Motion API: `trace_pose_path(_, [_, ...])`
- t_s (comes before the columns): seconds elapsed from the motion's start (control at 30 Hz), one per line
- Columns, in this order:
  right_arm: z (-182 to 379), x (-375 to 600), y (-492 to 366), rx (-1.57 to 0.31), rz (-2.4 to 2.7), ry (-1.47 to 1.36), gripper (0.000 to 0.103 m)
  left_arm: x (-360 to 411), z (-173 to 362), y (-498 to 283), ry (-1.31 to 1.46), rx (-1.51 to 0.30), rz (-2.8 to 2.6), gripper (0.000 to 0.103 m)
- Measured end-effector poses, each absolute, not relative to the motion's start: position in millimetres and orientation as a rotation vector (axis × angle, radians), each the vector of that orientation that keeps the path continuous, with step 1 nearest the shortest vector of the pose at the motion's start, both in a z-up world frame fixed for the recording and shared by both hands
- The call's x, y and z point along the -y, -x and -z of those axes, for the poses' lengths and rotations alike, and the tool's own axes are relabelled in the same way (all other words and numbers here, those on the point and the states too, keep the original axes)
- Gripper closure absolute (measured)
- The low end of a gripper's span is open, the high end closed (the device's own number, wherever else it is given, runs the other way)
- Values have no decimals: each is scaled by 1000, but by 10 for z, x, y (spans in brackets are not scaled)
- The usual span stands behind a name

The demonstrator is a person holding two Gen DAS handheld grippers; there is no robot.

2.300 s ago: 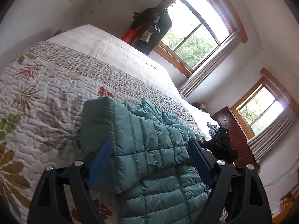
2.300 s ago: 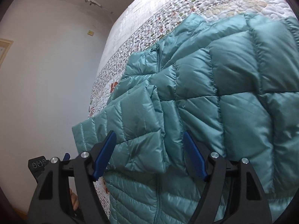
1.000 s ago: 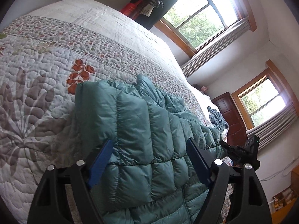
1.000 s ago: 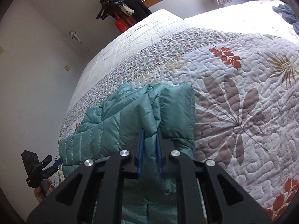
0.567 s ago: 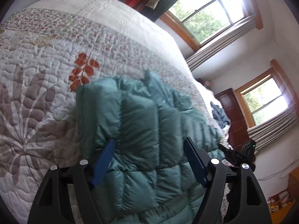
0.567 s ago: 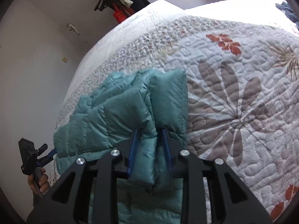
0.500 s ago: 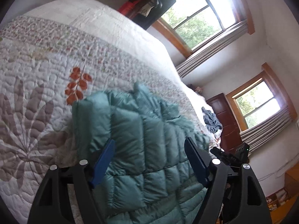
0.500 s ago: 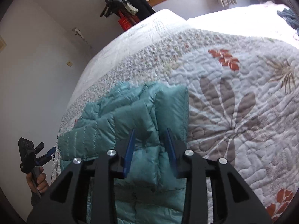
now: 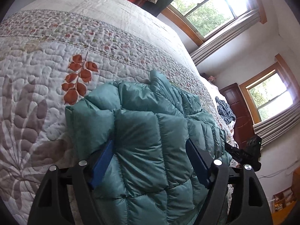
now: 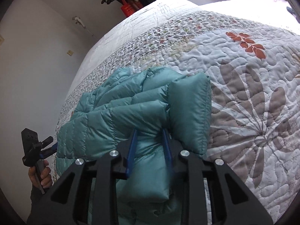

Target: Fold large clothes

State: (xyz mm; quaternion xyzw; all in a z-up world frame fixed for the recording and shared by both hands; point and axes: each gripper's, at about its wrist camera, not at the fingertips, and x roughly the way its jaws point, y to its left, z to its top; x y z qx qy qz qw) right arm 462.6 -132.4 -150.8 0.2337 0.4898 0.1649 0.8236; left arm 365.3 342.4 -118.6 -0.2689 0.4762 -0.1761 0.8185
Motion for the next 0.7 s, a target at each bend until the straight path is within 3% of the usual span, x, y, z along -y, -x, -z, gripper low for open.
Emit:
trace_pose_path(0.27, [1123,1347,-4190,-979,-492,-492,69,-3374,667,-3069,538,-926,538,24])
trace_pose_path(0.5, [1440,1282,-4260,-1067,-411,-439,73,-3179,1213,-3151,476,-1094,451,27])
trace_pose_path(0.63, [1166,1334,-3985,-1029,-459,-445,62,-3221,952,-2944,489,-1048,480,27])
trace_pose_path(0.7, [1058,1419,-3746,-1035,-485,-452,50,-3282,771,-2716,469,-1024,488,23])
